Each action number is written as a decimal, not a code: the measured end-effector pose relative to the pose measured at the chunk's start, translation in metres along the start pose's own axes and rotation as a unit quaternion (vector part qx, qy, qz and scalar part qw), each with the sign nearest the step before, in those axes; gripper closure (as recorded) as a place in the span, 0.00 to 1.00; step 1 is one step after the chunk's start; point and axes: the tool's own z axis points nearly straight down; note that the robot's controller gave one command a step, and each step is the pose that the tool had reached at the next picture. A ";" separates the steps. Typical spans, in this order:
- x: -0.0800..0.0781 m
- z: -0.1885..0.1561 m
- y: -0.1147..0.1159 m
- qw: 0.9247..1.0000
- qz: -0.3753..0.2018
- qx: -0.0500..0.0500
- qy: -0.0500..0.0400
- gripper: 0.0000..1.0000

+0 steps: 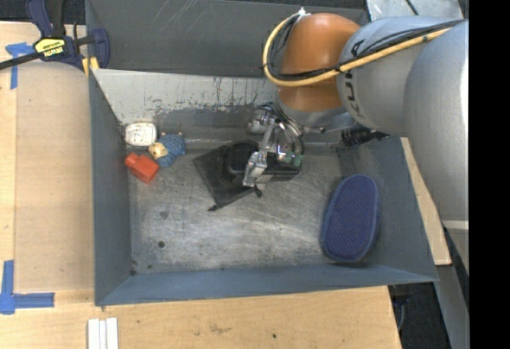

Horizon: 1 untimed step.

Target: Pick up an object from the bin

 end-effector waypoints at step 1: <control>-0.001 0.016 -0.004 0.978 0.207 0.003 0.010 0.00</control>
Offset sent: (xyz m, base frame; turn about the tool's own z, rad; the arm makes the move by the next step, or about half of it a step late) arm 0.0012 -0.0061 -0.0344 0.4463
